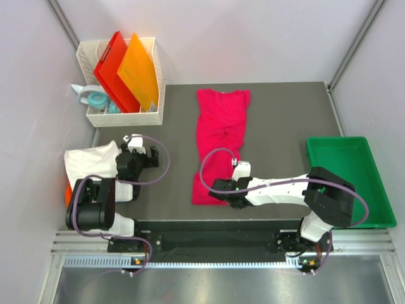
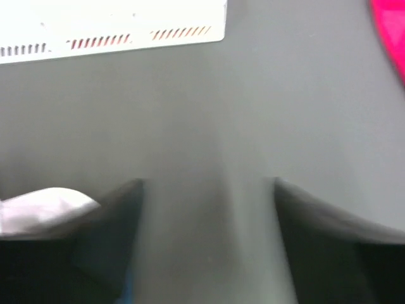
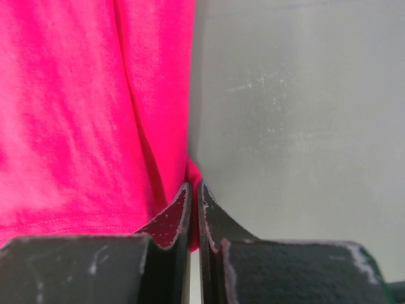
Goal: Fold and stack the t-shirts
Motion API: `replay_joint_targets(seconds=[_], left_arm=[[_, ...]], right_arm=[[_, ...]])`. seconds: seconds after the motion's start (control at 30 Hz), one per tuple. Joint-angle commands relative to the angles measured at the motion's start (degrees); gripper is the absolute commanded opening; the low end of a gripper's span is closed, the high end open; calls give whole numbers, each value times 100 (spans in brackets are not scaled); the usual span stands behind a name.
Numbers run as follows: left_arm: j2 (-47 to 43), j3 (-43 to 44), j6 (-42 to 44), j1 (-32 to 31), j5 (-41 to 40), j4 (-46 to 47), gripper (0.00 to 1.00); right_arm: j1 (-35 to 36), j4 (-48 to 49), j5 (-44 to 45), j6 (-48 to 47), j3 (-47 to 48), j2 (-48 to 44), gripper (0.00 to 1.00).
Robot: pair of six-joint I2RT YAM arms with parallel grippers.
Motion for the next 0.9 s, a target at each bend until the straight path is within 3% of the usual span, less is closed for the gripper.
replay_joint_targets(seconds=[0.0, 0.1, 0.27, 0.43, 0.87], left_arm=[[553, -685, -46, 19, 488, 2562, 98], [1010, -740, 15, 11, 613, 3381, 99], [809, 146, -134, 19, 183, 1400, 99], [932, 105, -363, 11, -337, 1641, 99], [932, 52, -380, 11, -364, 1730, 99]], right_arm=[[46, -525, -120, -132, 246, 183, 0], [46, -622, -120, -132, 387, 298, 0], [55, -666, -173, -124, 440, 263, 0], [63, -315, -173, -317, 185, 157, 0], [20, 643, -190, -1379, -500, -158, 0]])
